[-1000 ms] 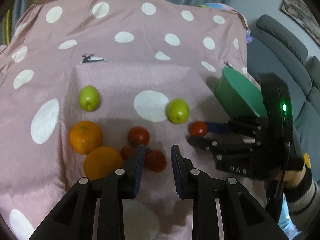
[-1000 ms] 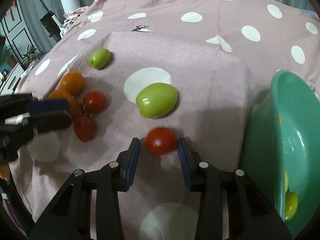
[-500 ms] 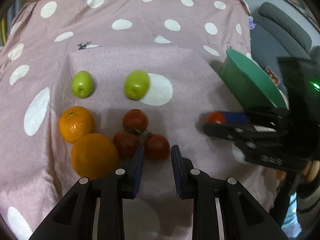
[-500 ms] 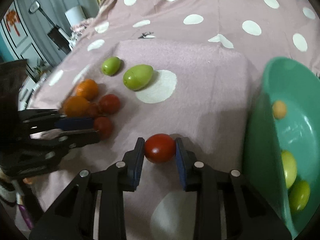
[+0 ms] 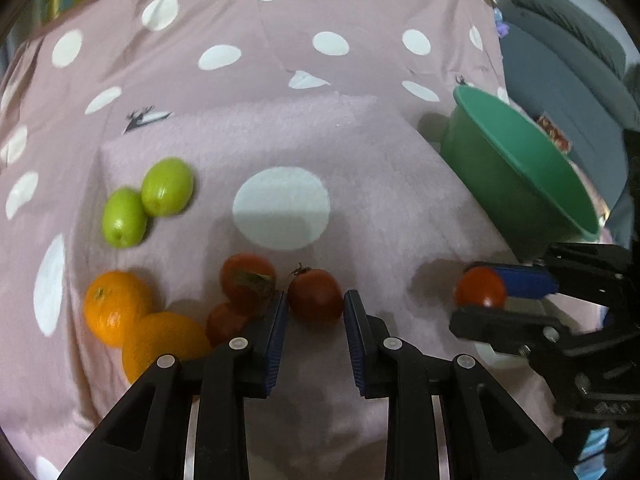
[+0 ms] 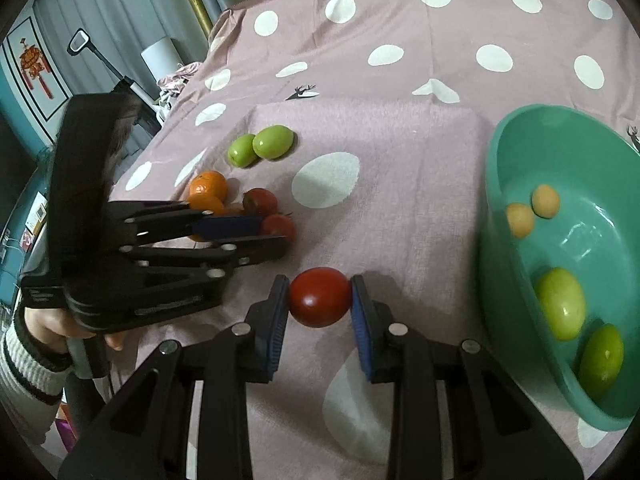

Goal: Organize fruits
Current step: 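Close the left tool on a red tomato while the right tool grasps another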

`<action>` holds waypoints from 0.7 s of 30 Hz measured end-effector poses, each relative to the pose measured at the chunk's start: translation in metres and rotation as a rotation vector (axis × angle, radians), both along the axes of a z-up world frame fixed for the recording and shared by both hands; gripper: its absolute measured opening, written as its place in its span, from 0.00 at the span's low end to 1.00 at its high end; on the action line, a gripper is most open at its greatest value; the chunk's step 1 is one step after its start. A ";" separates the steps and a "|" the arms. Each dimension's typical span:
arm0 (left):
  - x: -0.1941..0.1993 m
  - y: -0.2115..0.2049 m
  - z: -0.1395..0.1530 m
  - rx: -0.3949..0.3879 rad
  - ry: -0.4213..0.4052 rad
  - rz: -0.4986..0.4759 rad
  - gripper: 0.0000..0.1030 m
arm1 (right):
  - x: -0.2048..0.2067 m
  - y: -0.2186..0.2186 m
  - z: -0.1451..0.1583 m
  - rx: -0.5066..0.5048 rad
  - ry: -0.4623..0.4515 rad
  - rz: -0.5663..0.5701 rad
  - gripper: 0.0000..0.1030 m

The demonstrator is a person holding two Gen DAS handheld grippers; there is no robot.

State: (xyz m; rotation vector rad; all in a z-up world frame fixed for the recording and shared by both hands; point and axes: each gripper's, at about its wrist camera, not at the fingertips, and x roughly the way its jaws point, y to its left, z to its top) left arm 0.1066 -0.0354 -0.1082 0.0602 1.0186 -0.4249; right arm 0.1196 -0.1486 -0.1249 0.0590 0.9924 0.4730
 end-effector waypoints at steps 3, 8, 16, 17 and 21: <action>0.012 -0.010 0.000 0.008 -0.007 -0.003 0.27 | -0.001 -0.004 0.001 0.013 -0.003 -0.006 0.30; 0.033 -0.029 -0.005 0.048 -0.005 -0.027 0.32 | -0.002 -0.014 0.001 0.036 -0.006 -0.026 0.30; 0.044 -0.036 0.000 0.071 0.012 -0.069 0.30 | -0.001 -0.025 -0.002 0.070 -0.006 -0.043 0.30; 0.043 -0.036 -0.001 0.075 0.016 -0.073 0.30 | -0.001 -0.027 -0.002 0.073 -0.003 -0.044 0.30; 0.030 -0.033 -0.002 0.095 0.003 -0.104 0.31 | -0.001 -0.029 -0.005 0.089 0.003 -0.049 0.31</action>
